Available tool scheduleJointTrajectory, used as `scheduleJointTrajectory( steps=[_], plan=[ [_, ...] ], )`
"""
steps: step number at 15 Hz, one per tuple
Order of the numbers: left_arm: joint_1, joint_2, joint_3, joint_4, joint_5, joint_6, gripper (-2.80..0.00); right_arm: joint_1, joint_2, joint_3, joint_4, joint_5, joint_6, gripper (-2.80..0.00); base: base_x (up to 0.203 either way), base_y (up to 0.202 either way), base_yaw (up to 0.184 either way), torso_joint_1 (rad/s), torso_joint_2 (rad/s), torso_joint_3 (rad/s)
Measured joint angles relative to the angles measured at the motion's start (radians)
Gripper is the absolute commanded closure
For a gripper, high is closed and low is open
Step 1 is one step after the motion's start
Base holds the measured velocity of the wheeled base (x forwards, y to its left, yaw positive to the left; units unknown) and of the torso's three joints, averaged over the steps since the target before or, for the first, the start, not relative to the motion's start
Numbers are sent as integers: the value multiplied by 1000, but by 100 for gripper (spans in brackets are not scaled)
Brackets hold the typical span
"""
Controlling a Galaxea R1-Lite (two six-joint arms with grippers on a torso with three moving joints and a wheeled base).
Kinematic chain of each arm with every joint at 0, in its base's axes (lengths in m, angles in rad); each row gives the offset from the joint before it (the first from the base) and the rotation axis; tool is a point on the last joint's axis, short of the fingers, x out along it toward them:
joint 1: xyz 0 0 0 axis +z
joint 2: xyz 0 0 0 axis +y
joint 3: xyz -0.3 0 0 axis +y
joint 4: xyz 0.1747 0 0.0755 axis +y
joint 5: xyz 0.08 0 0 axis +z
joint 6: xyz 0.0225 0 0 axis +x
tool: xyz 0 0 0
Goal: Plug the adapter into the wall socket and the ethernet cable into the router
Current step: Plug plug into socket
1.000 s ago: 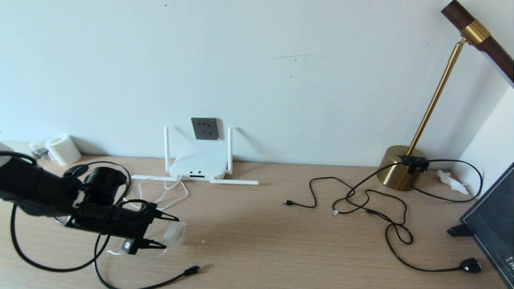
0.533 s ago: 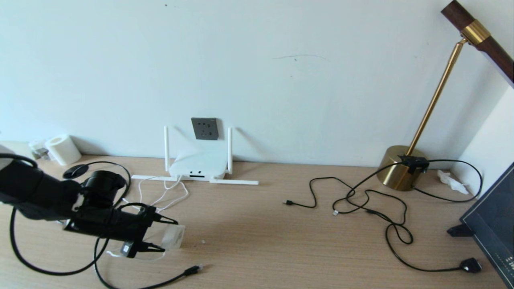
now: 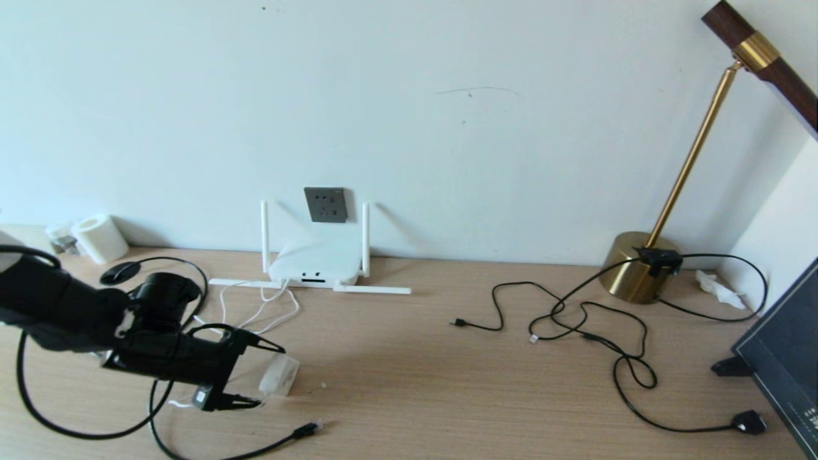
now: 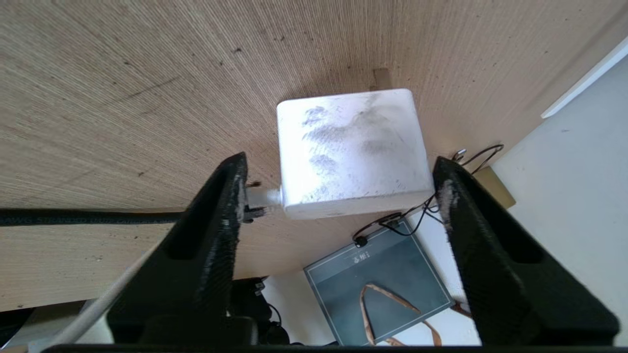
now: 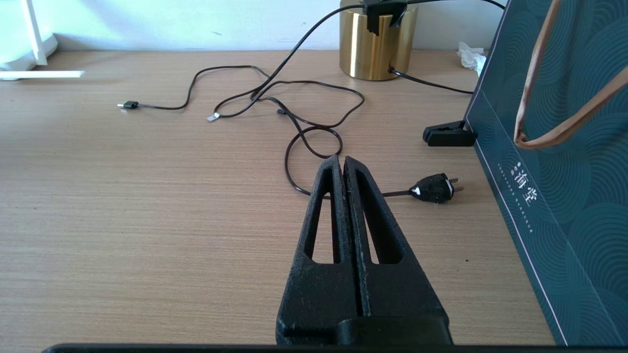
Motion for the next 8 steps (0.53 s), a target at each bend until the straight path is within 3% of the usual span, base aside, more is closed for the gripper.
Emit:
scheduleJointTrajectory(
  steps=[8],
  plan=[
    [9,-13,-47,3,11,1,-280,0,0,0,0,0,0,0,0,0,0,0,0,0]
  ],
)
